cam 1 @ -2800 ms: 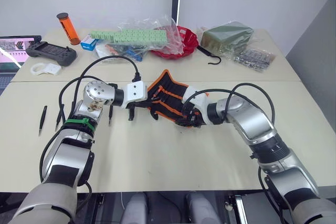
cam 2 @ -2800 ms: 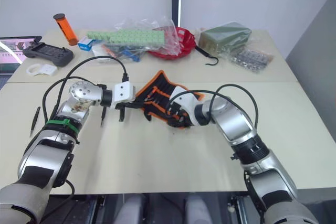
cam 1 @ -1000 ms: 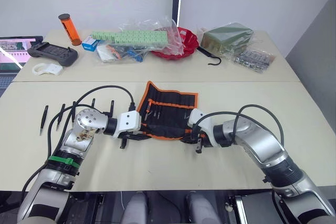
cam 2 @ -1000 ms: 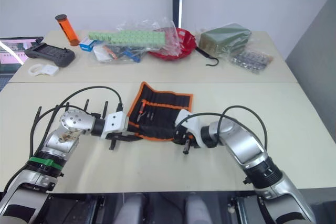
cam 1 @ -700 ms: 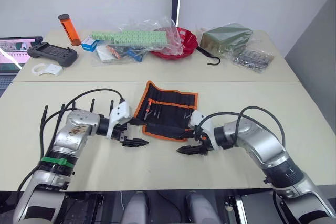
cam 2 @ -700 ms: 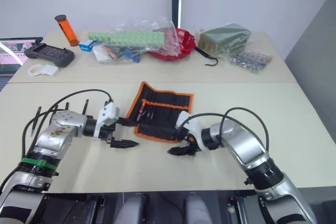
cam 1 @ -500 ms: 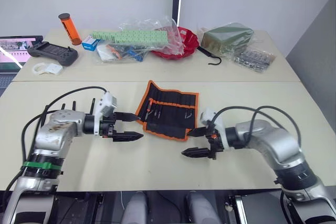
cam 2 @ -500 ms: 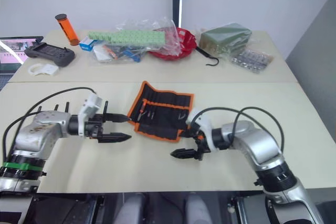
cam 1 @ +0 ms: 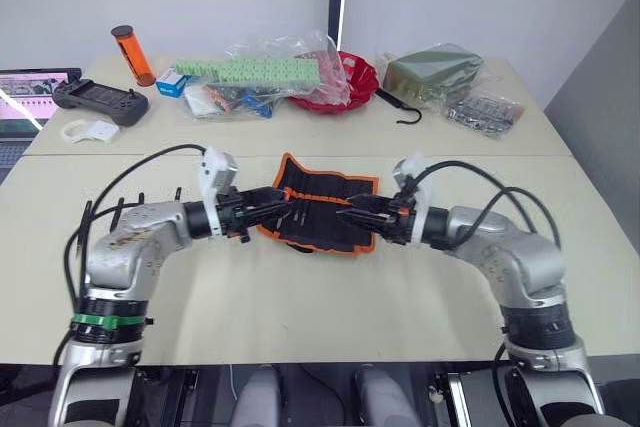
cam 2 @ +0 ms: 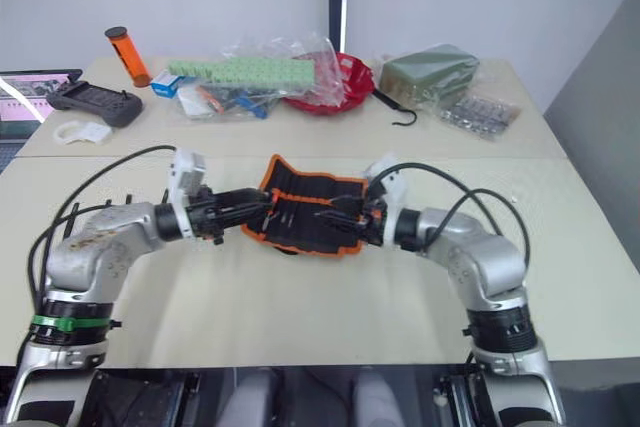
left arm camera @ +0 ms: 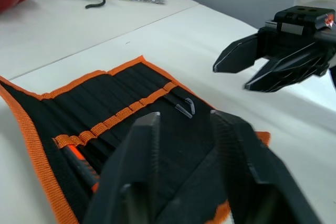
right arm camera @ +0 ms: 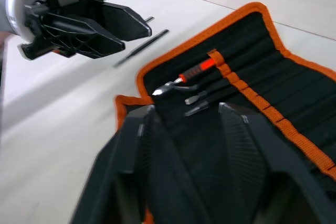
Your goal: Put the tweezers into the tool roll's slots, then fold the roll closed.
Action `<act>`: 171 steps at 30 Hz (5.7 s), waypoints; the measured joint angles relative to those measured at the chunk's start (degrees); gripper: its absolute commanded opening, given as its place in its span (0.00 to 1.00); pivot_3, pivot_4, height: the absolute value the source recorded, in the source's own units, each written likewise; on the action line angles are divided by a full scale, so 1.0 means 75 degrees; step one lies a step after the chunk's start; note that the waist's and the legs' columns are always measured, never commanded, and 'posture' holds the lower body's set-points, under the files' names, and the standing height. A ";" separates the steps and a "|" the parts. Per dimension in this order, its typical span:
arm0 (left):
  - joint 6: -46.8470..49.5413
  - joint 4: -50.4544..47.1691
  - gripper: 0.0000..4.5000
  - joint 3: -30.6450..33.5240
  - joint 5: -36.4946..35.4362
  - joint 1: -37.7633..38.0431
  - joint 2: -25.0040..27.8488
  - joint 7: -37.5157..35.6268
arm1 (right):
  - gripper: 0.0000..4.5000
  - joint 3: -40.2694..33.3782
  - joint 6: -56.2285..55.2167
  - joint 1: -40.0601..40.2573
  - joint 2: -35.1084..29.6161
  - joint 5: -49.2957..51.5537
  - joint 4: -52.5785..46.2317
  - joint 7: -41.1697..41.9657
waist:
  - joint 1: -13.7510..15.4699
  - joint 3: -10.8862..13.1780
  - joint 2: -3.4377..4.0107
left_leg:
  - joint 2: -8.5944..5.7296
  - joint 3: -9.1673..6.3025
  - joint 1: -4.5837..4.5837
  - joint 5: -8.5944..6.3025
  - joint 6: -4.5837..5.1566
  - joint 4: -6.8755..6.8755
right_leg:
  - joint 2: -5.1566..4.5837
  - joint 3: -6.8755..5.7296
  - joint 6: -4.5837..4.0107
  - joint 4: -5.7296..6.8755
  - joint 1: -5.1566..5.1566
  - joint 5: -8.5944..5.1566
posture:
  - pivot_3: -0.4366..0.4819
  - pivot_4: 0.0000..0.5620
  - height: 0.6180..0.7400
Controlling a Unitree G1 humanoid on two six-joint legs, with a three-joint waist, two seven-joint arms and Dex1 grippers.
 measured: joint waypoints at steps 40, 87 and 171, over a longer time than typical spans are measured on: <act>-0.4115 0.1667 0.00 -0.1354 0.2539 0.1278 -0.0903 0.1576 | 0.01 0.0674 -0.1759 0.2208 0.0642 -0.1293 0.0242 -0.1114 | 0.0035 -0.0103 0.0014 | -0.0002 0.0006 0.0135 -0.0002 -0.0003 -0.0039 | -0.0005 0.0006 0.0051 -0.0078 0.0152 -0.0033 | 0.48 0.27 1.00; -0.2644 0.0028 0.00 -0.1771 0.3326 0.1682 -0.0980 0.3247 | 0.01 0.0765 -0.1987 0.1612 0.0555 -0.1415 0.0848 -0.0717 | -0.0019 -0.0096 0.0009 | 0.0001 0.0010 0.0124 -0.0002 -0.0003 -0.0060 | -0.0001 0.0012 0.0030 -0.0079 0.0126 -0.0021 | 0.48 0.27 1.00; -0.0874 -0.1287 1.00 0.0166 0.0001 0.1646 0.1049 0.0765 | 0.02 -0.4517 0.1996 0.1317 0.3943 0.3090 -0.0314 -0.5614 | -0.0048 -0.0034 -0.0006 | 0.0012 0.0011 0.0007 -0.0001 -0.0002 -0.0066 | 0.0002 0.0011 -0.0002 -0.0066 0.0003 -0.0001 | 0.48 0.27 1.00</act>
